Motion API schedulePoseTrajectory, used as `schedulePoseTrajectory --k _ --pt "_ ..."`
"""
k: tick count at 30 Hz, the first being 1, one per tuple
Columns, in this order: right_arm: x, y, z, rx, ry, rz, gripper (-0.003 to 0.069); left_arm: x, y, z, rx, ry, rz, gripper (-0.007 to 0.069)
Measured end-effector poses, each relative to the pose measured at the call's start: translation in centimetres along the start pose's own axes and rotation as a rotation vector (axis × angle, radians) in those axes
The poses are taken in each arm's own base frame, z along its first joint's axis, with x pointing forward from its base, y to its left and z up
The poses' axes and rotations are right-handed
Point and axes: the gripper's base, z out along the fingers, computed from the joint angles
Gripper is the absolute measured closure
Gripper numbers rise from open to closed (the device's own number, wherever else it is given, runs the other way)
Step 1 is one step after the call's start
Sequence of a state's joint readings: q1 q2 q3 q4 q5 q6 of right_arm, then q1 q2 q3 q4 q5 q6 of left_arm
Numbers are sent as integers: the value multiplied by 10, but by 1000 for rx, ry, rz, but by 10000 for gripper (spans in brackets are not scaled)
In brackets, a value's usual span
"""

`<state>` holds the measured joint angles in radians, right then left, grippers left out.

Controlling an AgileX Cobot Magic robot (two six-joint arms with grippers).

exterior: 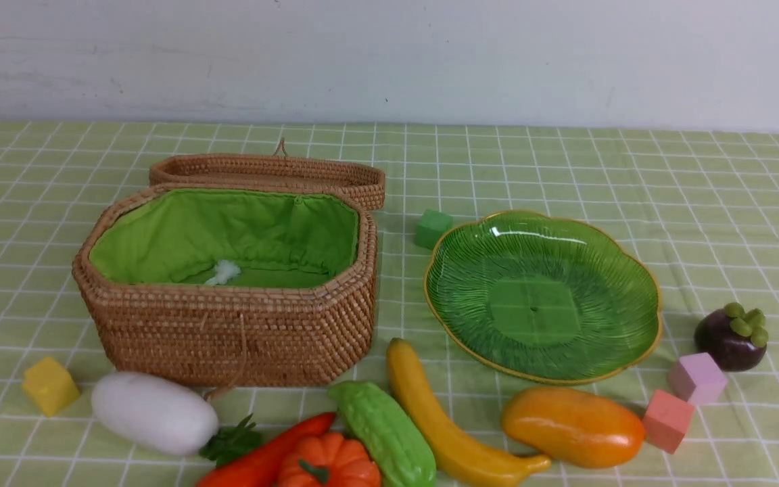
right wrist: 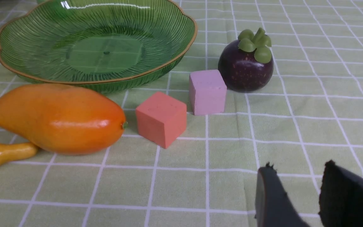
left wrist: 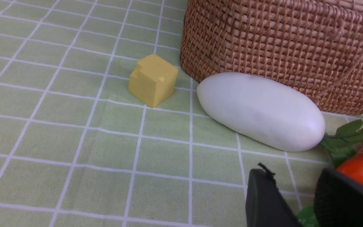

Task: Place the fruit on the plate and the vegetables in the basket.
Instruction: Take a daikon with your left arm and place it on the basket on the left.

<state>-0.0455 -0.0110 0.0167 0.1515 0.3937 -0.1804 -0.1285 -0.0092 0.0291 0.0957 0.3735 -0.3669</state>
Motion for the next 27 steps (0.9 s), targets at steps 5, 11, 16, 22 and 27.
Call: schedulePoseTrajectory --k 5,11,16,22,27 --pt "0 0 0 0 0 0 417 0 0 0 0 0 0 386" --pt "0 0 0 0 0 0 417 0 0 0 0 0 0 386" --pt "0 0 0 0 0 0 417 0 0 0 0 0 0 386" --pt "0 0 0 0 0 0 417 0 0 0 0 0 0 386" --pt "0 0 0 0 0 0 417 -4 -1 0 15 -39 0 386"
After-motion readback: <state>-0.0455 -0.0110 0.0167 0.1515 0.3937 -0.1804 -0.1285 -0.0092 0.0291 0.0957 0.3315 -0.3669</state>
